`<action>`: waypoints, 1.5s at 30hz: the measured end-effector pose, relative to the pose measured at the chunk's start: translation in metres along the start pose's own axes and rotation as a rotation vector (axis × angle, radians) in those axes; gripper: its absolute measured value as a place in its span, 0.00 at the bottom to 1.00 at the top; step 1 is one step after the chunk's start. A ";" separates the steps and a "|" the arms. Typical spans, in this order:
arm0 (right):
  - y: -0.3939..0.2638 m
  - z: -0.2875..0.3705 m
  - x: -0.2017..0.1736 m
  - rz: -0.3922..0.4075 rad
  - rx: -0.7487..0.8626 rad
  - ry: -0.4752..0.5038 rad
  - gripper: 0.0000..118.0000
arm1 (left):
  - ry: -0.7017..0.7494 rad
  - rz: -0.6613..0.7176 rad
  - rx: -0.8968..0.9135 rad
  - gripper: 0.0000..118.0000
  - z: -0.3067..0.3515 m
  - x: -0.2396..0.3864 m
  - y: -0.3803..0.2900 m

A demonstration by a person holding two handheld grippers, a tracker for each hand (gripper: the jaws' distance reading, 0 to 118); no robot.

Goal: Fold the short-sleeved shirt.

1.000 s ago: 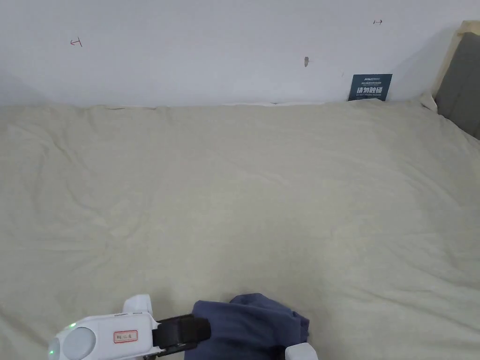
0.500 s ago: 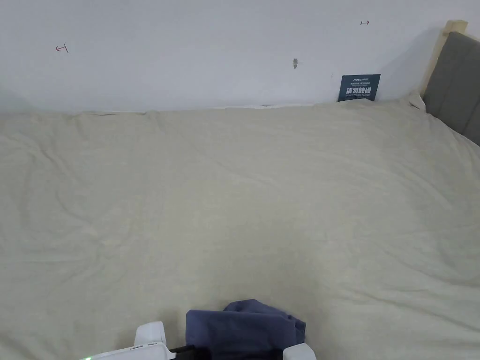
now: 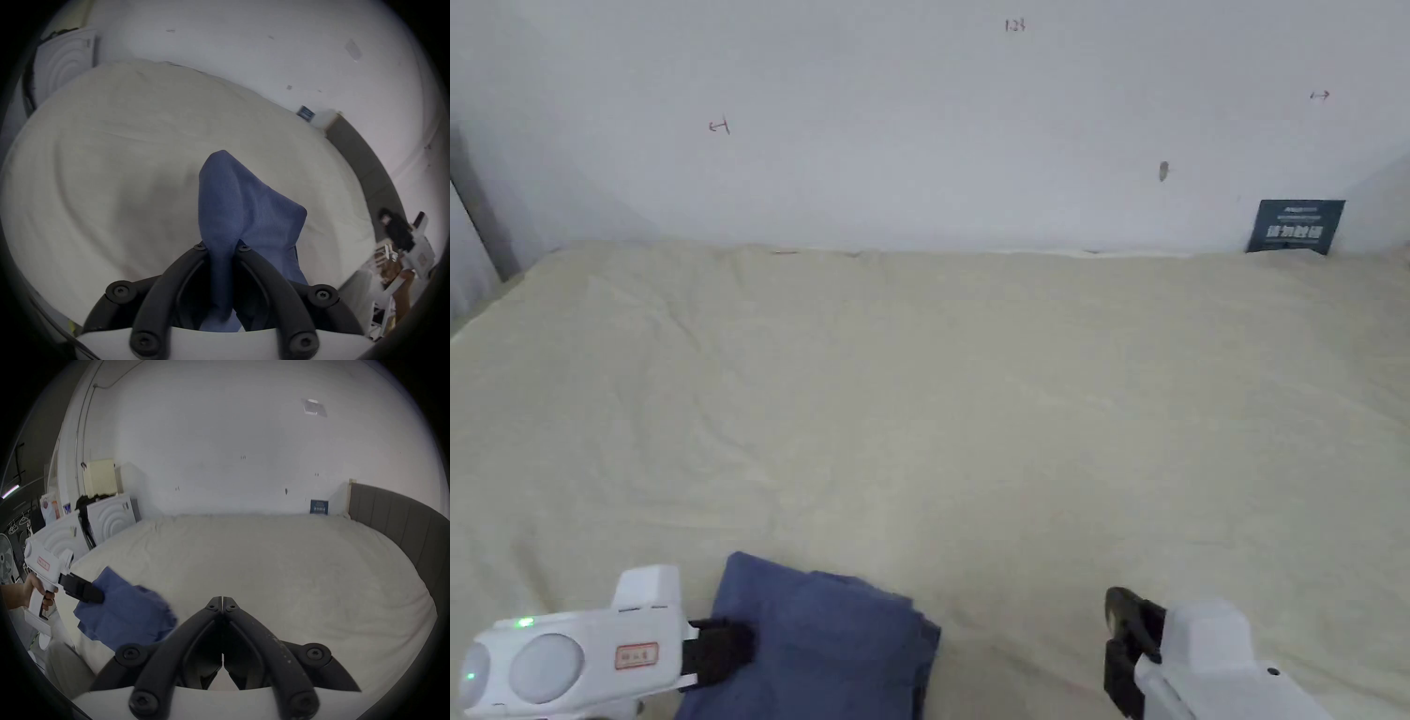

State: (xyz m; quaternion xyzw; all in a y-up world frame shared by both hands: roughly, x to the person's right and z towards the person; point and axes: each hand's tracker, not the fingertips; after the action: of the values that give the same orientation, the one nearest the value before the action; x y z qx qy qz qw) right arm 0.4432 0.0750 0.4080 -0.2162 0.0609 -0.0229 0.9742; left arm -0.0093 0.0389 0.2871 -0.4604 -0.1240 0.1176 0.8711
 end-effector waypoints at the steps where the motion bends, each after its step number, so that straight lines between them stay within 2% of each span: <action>1: 0.007 -0.002 -0.002 0.006 0.013 -0.007 0.01 | 0.027 0.019 0.008 0.12 0.005 -0.018 0.008; 6: 0.038 -0.016 -0.023 0.040 0.057 -0.027 0.01 | 0.211 0.082 0.024 0.12 0.029 -0.125 0.049; 12: 0.044 -0.046 -0.043 0.071 0.042 -0.039 0.01 | 0.386 0.165 -0.015 0.12 0.054 -0.217 0.073; 19: 0.039 -0.068 -0.052 0.069 -0.013 -0.041 0.01 | 0.420 0.232 -0.053 0.16 0.039 -0.260 0.077; 20: 0.039 -0.068 -0.052 0.067 -0.016 -0.040 0.01 | 0.439 0.240 -0.056 0.24 0.038 -0.248 0.080; 21: 0.039 -0.067 -0.052 0.065 -0.017 -0.043 0.01 | 0.464 0.252 -0.064 0.41 0.038 -0.245 0.080; 22: 0.039 -0.068 -0.050 0.064 -0.017 -0.044 0.01 | 0.468 0.252 -0.063 0.72 0.038 -0.244 0.079; 23: 0.041 -0.066 -0.049 0.065 -0.013 -0.045 0.01 | 0.481 0.263 -0.059 0.91 0.039 -0.241 0.078; 24: 0.044 -0.063 -0.048 0.064 -0.010 -0.049 0.01 | 0.491 0.266 -0.044 0.99 0.036 -0.243 0.077; 27: 0.052 -0.052 -0.041 0.067 0.018 -0.064 0.01 | 0.508 0.244 0.059 0.93 0.053 -0.222 0.081; 31: 0.069 -0.031 -0.032 0.073 0.082 -0.077 0.01 | 0.517 0.200 0.220 0.92 0.092 -0.163 0.086; 35: 0.092 -0.003 -0.019 0.096 0.159 -0.092 0.01 | 0.526 0.098 0.426 0.92 0.145 -0.071 0.086; 39: 0.117 0.027 -0.005 0.118 0.218 -0.126 0.01 | 0.508 -0.001 0.623 0.93 0.179 -0.008 0.085; 45: 0.141 0.068 0.021 0.123 0.301 -0.182 0.01 | 0.452 -0.143 0.862 0.94 0.202 0.102 0.059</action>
State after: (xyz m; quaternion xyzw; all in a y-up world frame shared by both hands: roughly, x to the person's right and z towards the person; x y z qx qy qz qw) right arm 0.4753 0.2292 0.4071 -0.0651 -0.0183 0.0473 0.9966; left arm 0.0155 0.2602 0.3591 -0.0624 0.0966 -0.0049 0.9934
